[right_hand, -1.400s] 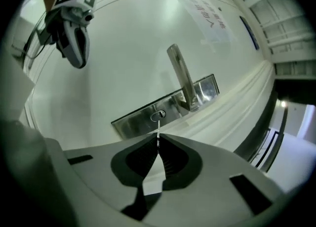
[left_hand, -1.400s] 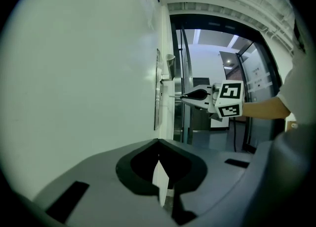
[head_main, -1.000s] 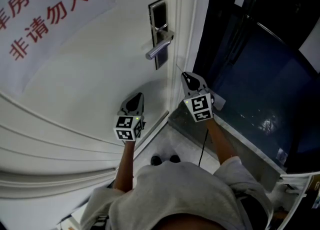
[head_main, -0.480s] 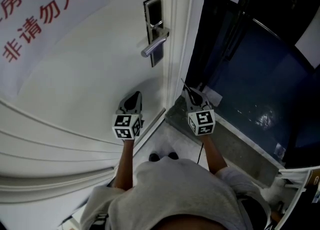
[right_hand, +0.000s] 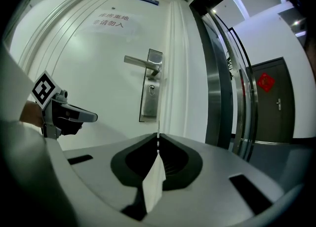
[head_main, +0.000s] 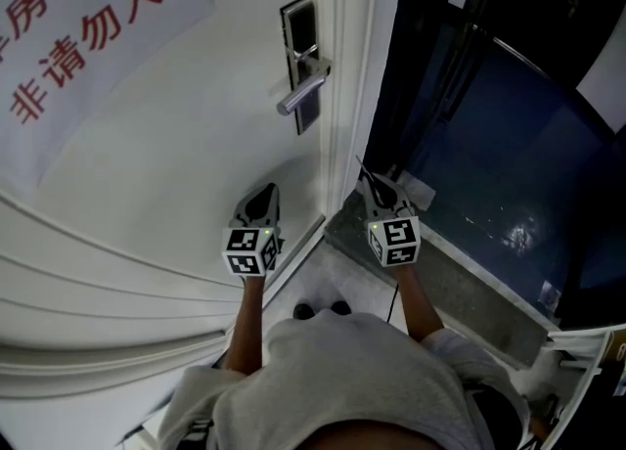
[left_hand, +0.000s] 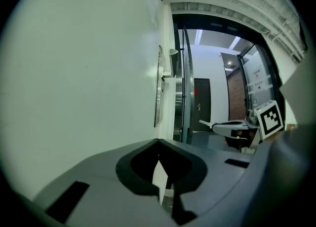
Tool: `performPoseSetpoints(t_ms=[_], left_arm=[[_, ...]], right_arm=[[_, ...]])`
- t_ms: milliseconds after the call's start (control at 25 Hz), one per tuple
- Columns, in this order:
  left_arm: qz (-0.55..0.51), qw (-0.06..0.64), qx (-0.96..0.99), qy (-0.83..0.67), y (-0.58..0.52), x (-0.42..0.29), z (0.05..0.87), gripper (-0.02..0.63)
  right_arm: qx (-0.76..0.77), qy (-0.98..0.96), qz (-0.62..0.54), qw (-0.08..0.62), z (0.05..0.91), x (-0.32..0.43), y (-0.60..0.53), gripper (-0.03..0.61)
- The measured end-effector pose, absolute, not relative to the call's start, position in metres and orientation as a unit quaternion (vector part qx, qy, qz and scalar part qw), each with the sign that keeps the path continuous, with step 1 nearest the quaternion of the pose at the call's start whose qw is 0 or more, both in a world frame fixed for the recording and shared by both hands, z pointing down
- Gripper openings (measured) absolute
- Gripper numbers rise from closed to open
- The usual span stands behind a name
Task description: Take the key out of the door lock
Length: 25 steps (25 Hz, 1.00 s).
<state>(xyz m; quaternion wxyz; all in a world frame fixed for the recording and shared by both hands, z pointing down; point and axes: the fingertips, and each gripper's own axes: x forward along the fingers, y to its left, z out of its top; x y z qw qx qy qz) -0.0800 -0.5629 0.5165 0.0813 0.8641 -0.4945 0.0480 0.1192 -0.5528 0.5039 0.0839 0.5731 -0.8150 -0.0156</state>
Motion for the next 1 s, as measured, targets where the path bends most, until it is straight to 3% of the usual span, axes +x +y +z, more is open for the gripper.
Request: performPoseSetpoints(t_ms=[1000], left_arm=[[0.055,0.087,0.868,-0.487,-0.5663,-0.0750,0.5233,0.018]], right_arm=[[0.572,-0.815,-0.021,0.093,0.5057,0.1150,-0.5573,0.029]])
